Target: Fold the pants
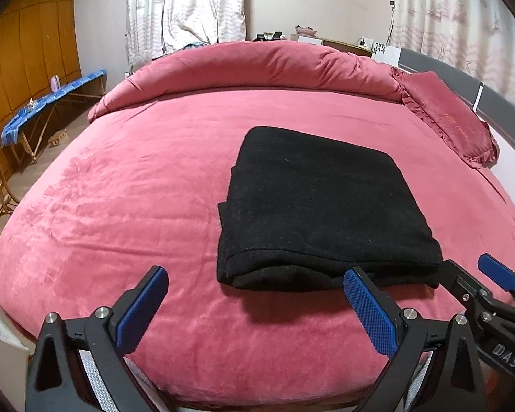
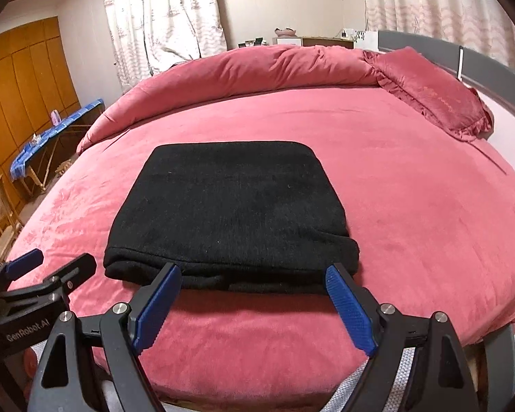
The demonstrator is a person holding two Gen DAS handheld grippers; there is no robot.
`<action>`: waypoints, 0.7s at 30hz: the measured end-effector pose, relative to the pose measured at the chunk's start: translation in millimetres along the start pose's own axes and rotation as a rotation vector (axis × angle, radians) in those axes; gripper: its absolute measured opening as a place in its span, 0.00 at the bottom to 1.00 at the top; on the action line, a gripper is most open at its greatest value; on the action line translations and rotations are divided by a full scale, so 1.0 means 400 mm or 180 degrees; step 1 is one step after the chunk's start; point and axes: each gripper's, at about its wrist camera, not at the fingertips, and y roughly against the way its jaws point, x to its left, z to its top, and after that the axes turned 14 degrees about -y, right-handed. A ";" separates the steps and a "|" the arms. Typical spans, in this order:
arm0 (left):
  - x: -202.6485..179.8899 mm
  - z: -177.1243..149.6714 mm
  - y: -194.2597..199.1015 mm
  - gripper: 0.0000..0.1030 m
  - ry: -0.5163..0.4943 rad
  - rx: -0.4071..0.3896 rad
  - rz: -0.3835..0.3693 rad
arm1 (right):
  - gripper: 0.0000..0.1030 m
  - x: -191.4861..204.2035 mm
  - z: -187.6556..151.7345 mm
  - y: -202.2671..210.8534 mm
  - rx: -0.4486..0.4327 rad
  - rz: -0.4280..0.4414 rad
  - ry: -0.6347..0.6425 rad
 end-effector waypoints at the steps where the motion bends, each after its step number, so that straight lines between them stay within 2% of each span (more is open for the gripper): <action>1: -0.002 0.002 0.003 1.00 -0.0018 -0.0008 0.0017 | 0.85 0.000 0.000 0.001 -0.0019 -0.0006 0.0001; 6: -0.025 0.003 0.015 1.00 -0.0132 -0.0103 0.0145 | 0.85 -0.002 0.001 0.002 -0.0064 -0.0024 0.0002; 21: -0.033 0.015 -0.005 1.00 -0.0097 -0.0067 0.0130 | 0.85 -0.023 0.002 -0.002 -0.0024 -0.0044 -0.0039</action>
